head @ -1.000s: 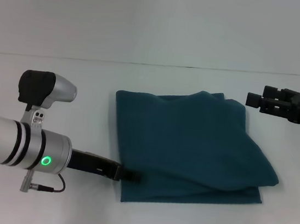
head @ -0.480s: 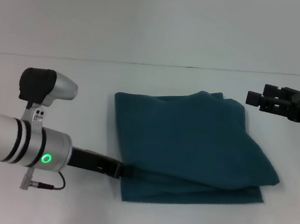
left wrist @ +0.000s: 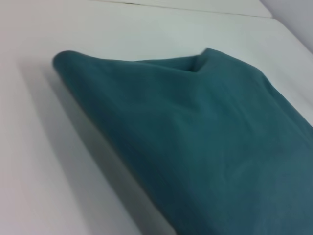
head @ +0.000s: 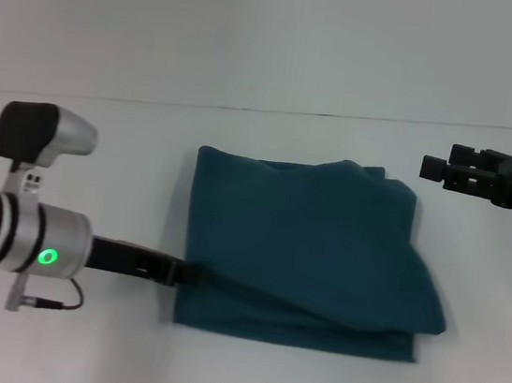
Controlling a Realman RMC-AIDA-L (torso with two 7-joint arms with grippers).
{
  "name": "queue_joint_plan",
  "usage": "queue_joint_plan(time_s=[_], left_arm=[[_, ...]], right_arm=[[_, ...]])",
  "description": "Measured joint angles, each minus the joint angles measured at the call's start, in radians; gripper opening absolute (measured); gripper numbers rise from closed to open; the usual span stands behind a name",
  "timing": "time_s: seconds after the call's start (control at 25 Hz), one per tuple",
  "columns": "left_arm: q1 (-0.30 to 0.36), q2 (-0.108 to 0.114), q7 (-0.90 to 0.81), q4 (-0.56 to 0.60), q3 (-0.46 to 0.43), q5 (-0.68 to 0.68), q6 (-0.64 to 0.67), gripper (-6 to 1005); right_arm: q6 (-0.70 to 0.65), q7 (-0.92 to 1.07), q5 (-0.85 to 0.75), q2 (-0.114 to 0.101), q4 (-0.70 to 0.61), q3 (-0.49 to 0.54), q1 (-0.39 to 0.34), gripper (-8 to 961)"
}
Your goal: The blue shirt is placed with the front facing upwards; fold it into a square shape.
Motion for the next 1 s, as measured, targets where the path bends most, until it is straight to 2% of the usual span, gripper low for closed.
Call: queue_joint_plan(time_s=[0.24,0.4,0.8,1.0], left_arm=[[0.048,0.002,0.002,0.052,-0.058,0.033,0.033,70],[0.072,0.000,0.003,0.073,-0.065,0.034,0.056,70],[0.081,-0.006,0.025,0.080,-0.068,0.033,0.128,67],[0.080,-0.003,0.015,0.105,-0.100,0.038,0.180,68]], right_arm=[[0.000,0.001,0.000,0.000,0.000,0.000,0.000,919],[0.000,0.001,0.000,0.000,0.000,0.000,0.003,919],[-0.001,0.000,0.000,0.000,0.000,0.000,0.003,918],[-0.001,-0.003,0.001,0.000,0.000,0.000,0.001,918]])
